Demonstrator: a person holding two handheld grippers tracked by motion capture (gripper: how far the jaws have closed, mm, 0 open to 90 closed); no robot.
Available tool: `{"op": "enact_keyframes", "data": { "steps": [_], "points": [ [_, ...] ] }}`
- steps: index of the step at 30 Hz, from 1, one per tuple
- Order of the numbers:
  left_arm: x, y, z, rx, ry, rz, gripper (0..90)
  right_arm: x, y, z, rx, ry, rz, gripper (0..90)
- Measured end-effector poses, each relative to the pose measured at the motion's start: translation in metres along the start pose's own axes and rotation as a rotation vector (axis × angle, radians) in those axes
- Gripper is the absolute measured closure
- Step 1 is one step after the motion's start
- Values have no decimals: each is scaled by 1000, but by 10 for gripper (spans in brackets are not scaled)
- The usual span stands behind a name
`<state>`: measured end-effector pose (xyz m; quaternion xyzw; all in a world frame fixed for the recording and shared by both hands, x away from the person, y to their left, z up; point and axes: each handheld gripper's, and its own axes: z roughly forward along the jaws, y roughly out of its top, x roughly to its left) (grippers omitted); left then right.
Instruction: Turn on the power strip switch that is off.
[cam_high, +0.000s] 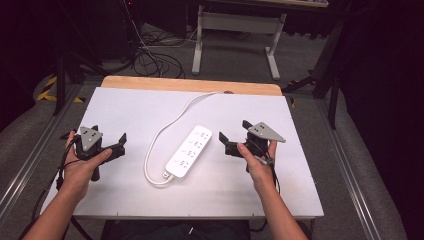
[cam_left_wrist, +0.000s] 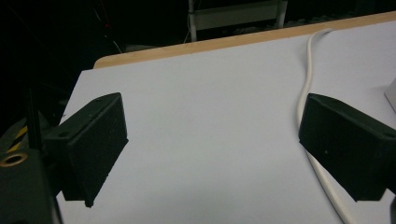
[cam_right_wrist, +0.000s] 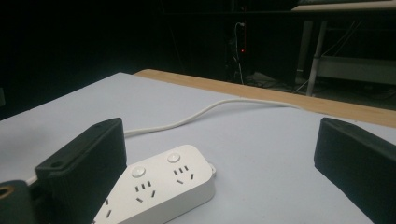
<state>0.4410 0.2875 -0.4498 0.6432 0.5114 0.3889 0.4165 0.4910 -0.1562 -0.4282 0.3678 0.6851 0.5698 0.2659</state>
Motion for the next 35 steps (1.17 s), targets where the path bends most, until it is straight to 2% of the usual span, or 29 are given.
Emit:
{"op": "enact_keyframes", "data": {
  "steps": [11,17,35],
  "points": [
    [0,0,0,-3,13,-5,89,-4,1,-8,-66,-73,36,31],
    [0,0,0,1,8,-3,89,-7,-3,-13,-64,-81,40,32],
    [1,0,0,0,9,-11,87,-8,-4,-11,-62,-77,41,38]
  ]
}}
